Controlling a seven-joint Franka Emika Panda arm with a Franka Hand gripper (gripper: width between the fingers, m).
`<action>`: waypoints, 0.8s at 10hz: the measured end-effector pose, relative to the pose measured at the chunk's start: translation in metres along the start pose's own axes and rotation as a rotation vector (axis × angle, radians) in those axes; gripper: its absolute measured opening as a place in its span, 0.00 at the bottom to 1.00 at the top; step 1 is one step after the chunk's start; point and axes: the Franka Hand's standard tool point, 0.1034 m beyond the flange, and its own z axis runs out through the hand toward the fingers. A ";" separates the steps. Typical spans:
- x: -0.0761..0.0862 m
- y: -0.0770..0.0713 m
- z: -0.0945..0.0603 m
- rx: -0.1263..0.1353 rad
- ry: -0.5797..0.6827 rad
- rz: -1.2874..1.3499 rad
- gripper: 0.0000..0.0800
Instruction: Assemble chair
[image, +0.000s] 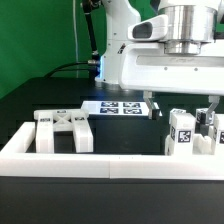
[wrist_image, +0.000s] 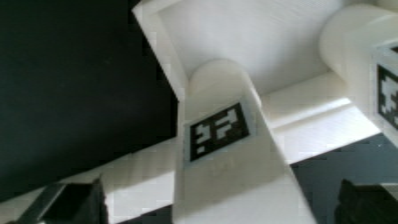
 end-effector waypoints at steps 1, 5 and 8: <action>0.002 -0.001 -0.001 -0.004 0.005 -0.076 0.81; 0.006 -0.001 -0.003 -0.008 0.011 -0.173 0.70; 0.006 -0.001 -0.003 -0.007 0.012 -0.135 0.36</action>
Offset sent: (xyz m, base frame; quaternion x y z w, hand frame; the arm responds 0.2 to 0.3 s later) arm 0.0083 0.0050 0.0035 0.0130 -0.0113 -0.1779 0.9839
